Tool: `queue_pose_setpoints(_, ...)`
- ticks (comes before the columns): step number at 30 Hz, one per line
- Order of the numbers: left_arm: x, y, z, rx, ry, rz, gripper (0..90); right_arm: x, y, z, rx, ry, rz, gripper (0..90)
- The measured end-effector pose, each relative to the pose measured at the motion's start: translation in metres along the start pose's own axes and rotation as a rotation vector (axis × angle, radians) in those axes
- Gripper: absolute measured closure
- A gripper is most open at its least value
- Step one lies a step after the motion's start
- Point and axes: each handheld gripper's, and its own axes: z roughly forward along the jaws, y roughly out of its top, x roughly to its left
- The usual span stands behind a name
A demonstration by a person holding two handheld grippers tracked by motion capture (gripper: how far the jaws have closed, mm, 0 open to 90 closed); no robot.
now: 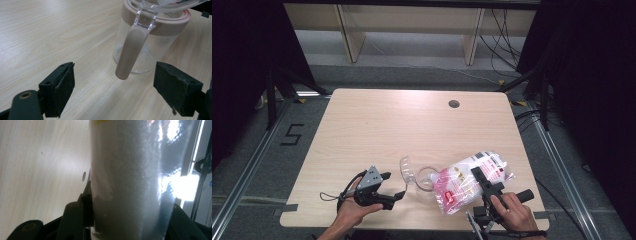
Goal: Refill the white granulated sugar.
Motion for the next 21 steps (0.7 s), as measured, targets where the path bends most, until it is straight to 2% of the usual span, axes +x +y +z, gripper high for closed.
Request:
queue_pose_setpoints(1,0.0,0.0,0.0,0.0,0.0,0.0,16.9,0.0001,0.0001,-0.0001,0.001,0.002,-0.001,57.6)
queue_pose_setpoints(4,-0.0006,-0.0001,-0.0001,0.0,0.003,-0.006,16.8,-0.0038,0.0019,0.0012,-0.007,0.001,-0.052,57.8)
queue_pose_setpoints(5,-0.0005,-0.0001,-0.0001,-0.001,0.003,-0.006,16.9,-0.0041,0.0021,0.0011,-0.006,0.001,-0.052,57.9)
queue_pose_setpoints(6,-0.0005,-0.0001,0.0001,-0.003,0.003,-0.006,16.8,-0.0019,0.0019,-0.0004,0.013,0.011,-0.023,58.0)
queue_pose_setpoints(8,-0.0005,-0.0001,0.0,-0.002,0.004,-0.006,16.9,-0.0011,0.0022,0.0001,0.009,-0.001,-0.032,58.1)
queue_pose_setpoints(15,-0.0002,-0.0001,0.0002,-0.002,0.002,0.002,16.9,-0.0024,0.0039,0.0009,0.014,0.009,-0.053,58.6)
queue_pose_setpoints(16,-0.0003,-0.0001,0.0002,-0.002,0.002,0.001,16.9,-0.001,0.0039,0.001,0.019,0.014,-0.039,58.7)
queue_pose_setpoints(17,-0.0002,0.0,0.0001,0.0,0.001,0.001,16.8,-0.0023,0.0041,0.0012,0.014,0.009,-0.056,58.8)
queue_pose_setpoints(18,-0.0002,0.0,0.0001,0.0,0.001,0.001,16.9,-0.0013,0.004,0.0011,0.02,0.015,-0.042,58.9)
queue_pose_setpoints(21,-0.0002,0.0,0.0001,0.0,0.001,0.001,16.8,-0.0018,0.0042,0.0013,0.022,0.016,-0.04,59.1)
